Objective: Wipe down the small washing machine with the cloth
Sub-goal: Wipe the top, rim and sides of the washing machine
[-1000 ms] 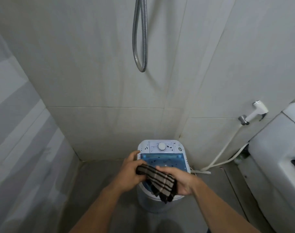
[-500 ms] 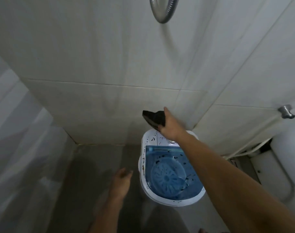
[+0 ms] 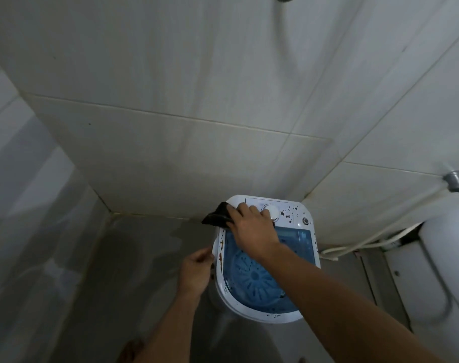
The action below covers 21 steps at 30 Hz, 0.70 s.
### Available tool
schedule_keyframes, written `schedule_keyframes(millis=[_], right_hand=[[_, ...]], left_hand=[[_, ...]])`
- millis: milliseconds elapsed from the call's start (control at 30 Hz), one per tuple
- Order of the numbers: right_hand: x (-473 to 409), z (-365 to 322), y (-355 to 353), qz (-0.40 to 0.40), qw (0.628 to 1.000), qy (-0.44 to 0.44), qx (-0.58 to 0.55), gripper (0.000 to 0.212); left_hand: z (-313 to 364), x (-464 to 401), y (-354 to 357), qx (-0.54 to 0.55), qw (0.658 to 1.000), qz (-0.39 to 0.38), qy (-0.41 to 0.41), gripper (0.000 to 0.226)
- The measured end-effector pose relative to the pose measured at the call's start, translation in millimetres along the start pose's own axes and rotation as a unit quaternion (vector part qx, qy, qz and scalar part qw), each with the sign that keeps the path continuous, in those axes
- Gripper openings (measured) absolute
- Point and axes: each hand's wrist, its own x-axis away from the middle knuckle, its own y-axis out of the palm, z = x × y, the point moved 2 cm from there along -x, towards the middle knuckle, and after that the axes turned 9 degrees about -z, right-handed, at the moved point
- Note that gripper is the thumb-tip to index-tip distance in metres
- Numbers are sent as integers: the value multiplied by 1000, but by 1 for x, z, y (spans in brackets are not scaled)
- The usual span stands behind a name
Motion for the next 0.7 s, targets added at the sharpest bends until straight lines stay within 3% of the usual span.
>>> schedule_keyframes(millis=[133, 267, 333, 500, 700], right_hand=[[-29, 24, -17, -1, 998, 68, -17, 64], [-41, 30, -24, -4, 991, 124, -42, 51], [-30, 21, -15, 15, 994, 102, -31, 54], [-16, 16, 8, 56, 996, -69, 32, 50], [-65, 34, -26, -21, 994, 98, -35, 44]], left_hand=[[1, -2, 2, -14, 1000, 8, 6, 23], [2, -2, 1, -35, 999, 2, 5, 23], [2, -3, 1, -34, 999, 1, 6, 25], [2, -5, 1, -33, 999, 4, 1, 30], [9, 0, 0, -40, 999, -9, -10, 22]])
